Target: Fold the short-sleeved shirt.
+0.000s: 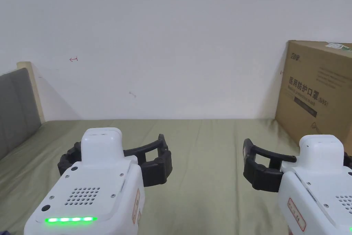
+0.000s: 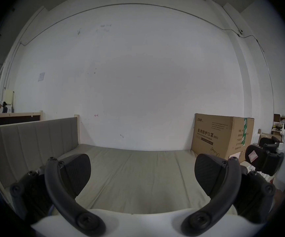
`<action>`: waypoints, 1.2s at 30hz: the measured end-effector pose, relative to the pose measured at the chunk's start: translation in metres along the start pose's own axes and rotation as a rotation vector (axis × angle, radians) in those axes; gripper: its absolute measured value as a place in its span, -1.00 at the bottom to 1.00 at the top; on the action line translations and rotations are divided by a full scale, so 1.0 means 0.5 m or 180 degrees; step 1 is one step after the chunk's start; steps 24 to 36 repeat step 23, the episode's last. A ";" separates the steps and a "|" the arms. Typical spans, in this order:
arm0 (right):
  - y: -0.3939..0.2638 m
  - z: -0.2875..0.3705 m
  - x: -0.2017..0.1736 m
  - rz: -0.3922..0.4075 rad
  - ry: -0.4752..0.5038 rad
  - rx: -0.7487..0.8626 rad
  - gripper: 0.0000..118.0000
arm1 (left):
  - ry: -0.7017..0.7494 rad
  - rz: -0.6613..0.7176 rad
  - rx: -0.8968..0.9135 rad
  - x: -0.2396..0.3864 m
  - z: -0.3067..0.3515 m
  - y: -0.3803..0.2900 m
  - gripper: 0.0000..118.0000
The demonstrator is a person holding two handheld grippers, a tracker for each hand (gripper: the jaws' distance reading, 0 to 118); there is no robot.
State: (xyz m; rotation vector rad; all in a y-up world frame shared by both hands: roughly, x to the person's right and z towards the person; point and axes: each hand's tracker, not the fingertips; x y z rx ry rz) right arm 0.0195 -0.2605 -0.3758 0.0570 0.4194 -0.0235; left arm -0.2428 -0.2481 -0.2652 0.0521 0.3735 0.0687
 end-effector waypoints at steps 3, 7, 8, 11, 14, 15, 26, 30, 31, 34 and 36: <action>-0.001 -0.001 -0.003 0.0021 0.0019 -0.0011 1.00 | -0.0015 0.0036 -0.0017 -0.006 -0.002 -0.003 1.00; -0.003 -0.005 -0.003 0.0041 0.0035 -0.0049 1.00 | -0.0035 0.0024 0.0003 -0.006 0.001 0.000 1.00; -0.004 -0.006 -0.004 0.0040 0.0036 -0.0067 1.00 | -0.0023 0.0032 -0.0001 -0.002 0.001 0.001 1.00; -0.008 -0.009 -0.005 0.0029 0.0041 -0.0102 1.00 | 0.0047 -0.0025 -0.0016 -0.003 -0.001 -0.004 1.00; -0.012 -0.012 -0.008 0.0022 0.0064 -0.0132 1.00 | 0.0000 0.0053 -0.0058 -0.007 -0.004 -0.009 1.00; -0.013 -0.011 -0.010 0.0024 0.0074 -0.0146 1.00 | -0.0004 0.0067 -0.0079 -0.007 -0.004 -0.010 1.00; -0.023 -0.009 -0.016 0.0027 0.0093 -0.0214 1.00 | 0.0024 0.0159 -0.0197 -0.010 -0.006 -0.019 1.00; -0.023 -0.009 -0.016 0.0027 0.0093 -0.0214 1.00 | 0.0024 0.0159 -0.0197 -0.010 -0.006 -0.019 1.00; -0.023 -0.009 -0.016 0.0027 0.0093 -0.0214 1.00 | 0.0024 0.0159 -0.0197 -0.010 -0.006 -0.019 1.00; -0.023 -0.009 -0.016 0.0027 0.0093 -0.0214 1.00 | 0.0024 0.0159 -0.0197 -0.010 -0.006 -0.019 1.00; -0.023 -0.009 -0.016 0.0027 0.0093 -0.0214 1.00 | 0.0024 0.0159 -0.0197 -0.010 -0.006 -0.019 1.00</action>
